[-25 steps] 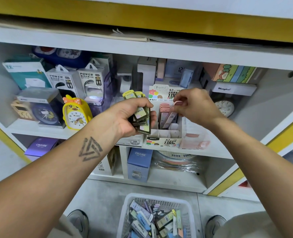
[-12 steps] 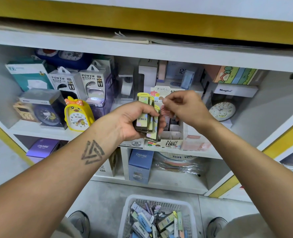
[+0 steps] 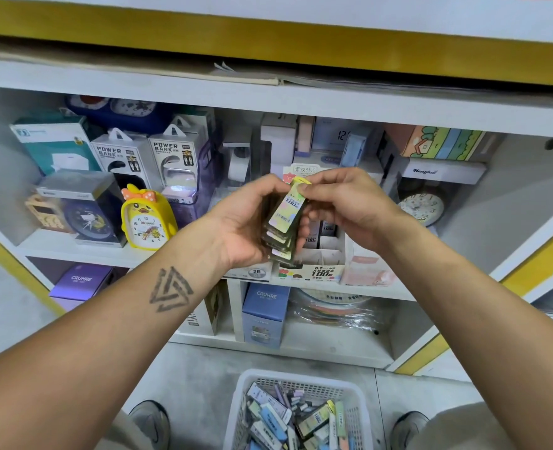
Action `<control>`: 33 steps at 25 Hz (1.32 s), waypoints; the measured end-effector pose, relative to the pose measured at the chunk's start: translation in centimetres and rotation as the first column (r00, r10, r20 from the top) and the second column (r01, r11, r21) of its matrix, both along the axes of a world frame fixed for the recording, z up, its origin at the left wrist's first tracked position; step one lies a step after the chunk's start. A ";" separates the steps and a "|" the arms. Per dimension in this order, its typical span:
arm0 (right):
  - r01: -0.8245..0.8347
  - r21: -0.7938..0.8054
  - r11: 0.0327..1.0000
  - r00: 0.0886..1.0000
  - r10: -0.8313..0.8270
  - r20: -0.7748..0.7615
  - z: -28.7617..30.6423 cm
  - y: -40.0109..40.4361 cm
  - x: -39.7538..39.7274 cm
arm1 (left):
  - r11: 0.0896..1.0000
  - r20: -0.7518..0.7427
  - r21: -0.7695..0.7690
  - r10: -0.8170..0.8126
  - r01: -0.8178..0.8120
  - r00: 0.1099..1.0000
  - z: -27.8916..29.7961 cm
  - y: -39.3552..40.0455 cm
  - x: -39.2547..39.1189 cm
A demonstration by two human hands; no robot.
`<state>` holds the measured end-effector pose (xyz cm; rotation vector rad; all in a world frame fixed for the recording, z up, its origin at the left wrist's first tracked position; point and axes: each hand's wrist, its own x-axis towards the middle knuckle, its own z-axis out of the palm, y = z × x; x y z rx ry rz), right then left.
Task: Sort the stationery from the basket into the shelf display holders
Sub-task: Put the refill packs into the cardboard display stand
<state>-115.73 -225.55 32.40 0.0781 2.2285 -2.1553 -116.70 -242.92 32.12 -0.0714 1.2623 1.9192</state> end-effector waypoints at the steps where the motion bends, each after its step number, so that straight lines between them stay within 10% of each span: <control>1: 0.012 -0.029 1.000 1.000 -0.011 0.012 0.1 0.1 0.0 | 0.999 0.007 0.016 0.028 -0.028 1.000 0.1 -0.2 -0.1; 9: 0.271 0.210 0.939 0.932 -0.202 -0.301 0.4 1.2 -0.9 | 0.891 -0.071 -0.203 0.400 -0.406 0.914 0.3 -2.2 -1.6; 14: 0.353 0.741 0.572 0.864 0.104 -0.493 -1.9 0.3 -1.2 | 0.902 -0.078 -0.205 0.372 -0.380 0.925 0.6 -2.7 -1.6; 25: 0.372 0.818 0.439 0.871 0.139 -0.471 -3.5 -0.4 -2.3 | 0.949 -0.039 -0.170 0.263 -0.266 0.964 0.7 -2.6 -1.2; 30: 0.127 0.383 0.915 0.968 -0.031 -0.247 -2.3 -1.5 -2.0 | 0.974 -0.071 -0.152 0.157 -0.166 0.985 0.3 -1.9 -0.9; 33: 0.022 0.180 0.983 0.994 -0.002 -0.111 -1.9 -1.6 -1.7 | 0.980 -0.075 -0.155 0.111 -0.121 0.991 0.3 -1.6 -0.6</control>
